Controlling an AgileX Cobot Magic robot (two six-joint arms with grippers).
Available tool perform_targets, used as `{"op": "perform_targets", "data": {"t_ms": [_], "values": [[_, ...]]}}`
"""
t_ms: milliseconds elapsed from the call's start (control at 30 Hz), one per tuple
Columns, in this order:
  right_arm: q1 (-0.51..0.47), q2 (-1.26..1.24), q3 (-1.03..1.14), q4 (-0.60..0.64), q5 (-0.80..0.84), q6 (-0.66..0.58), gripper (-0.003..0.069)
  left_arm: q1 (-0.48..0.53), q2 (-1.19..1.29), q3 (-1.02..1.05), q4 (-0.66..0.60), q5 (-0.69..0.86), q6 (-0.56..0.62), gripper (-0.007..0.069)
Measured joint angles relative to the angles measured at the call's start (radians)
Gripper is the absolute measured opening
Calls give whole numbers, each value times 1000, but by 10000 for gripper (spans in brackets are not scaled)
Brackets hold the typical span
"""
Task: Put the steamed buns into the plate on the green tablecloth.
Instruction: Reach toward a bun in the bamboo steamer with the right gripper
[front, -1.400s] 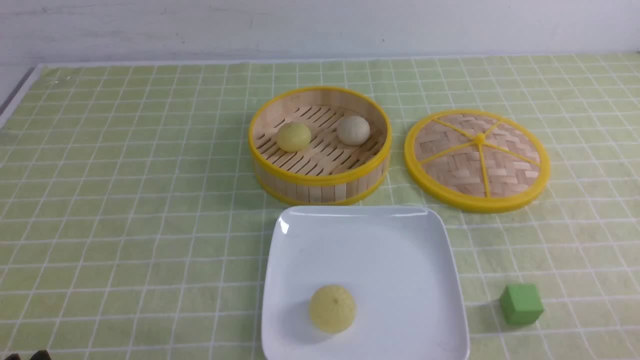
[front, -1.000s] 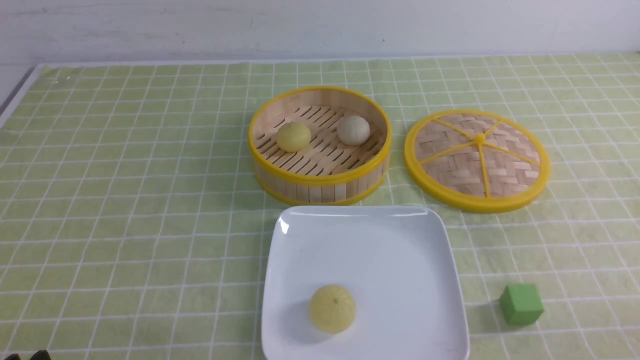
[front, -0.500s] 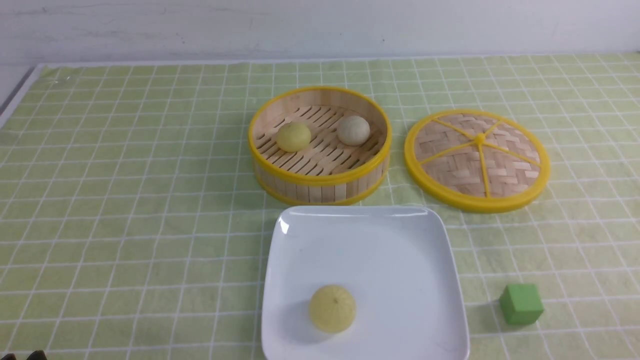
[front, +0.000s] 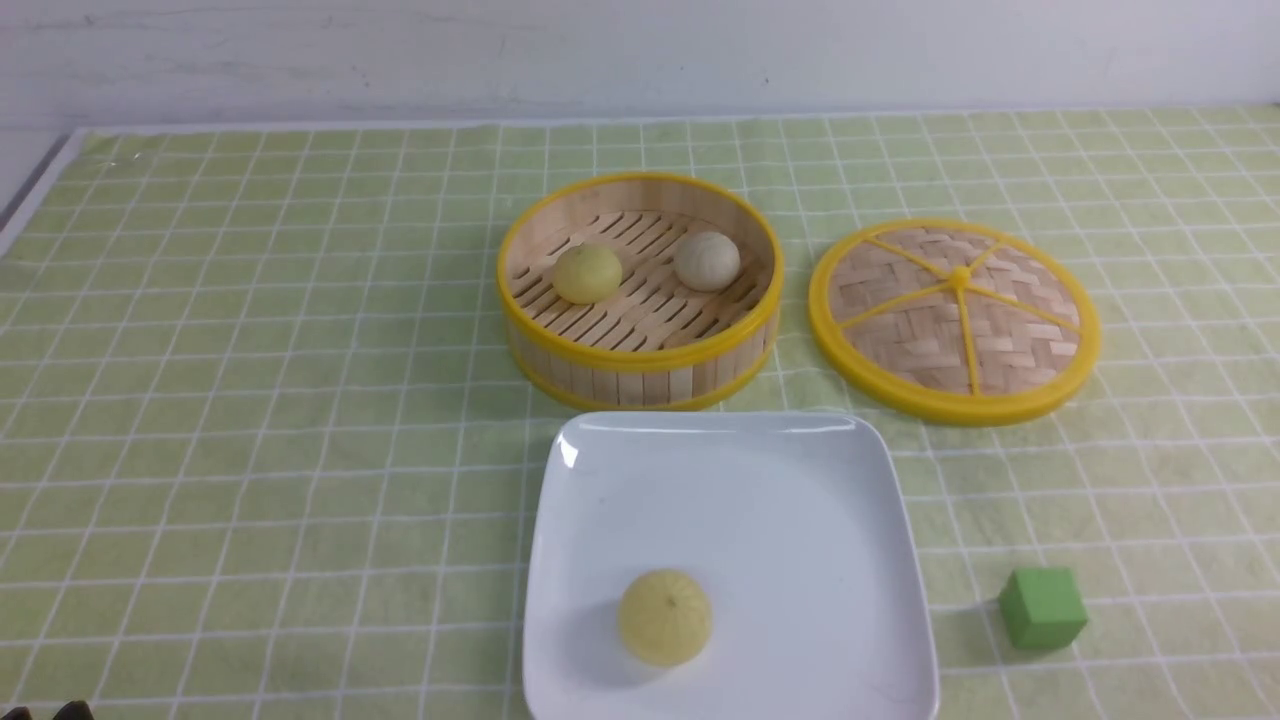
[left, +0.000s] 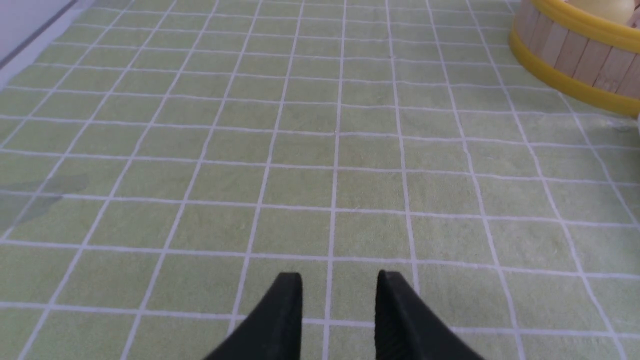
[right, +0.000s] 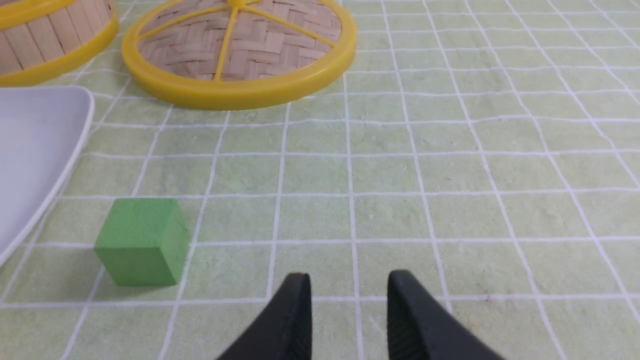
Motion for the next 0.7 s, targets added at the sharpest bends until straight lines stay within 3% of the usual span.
{"op": "perform_targets", "data": {"t_ms": [167, 300, 367, 500, 567, 700], "values": [[0, 0, 0, 0, 0, 0, 240, 0, 0, 0, 7, 0, 0, 241], [0, 0, 0, 44, -6, 30, 240, 0, 0, 0, -103, -4, -115, 241], [0, 0, 4, 185, -17, 120, 240, 0, 0, 0, -310, -7, -279, 241], [0, 0, 8, 452, -32, 281, 240, 0, 0, 2, -552, 0, -514, 241], [0, 0, 8, 552, -39, 328, 240, 0, 0, 4, -626, 0, -583, 241], [0, 0, 8, 600, -85, 334, 240, 0, 0, 5, -646, -17, -625, 241]]}}
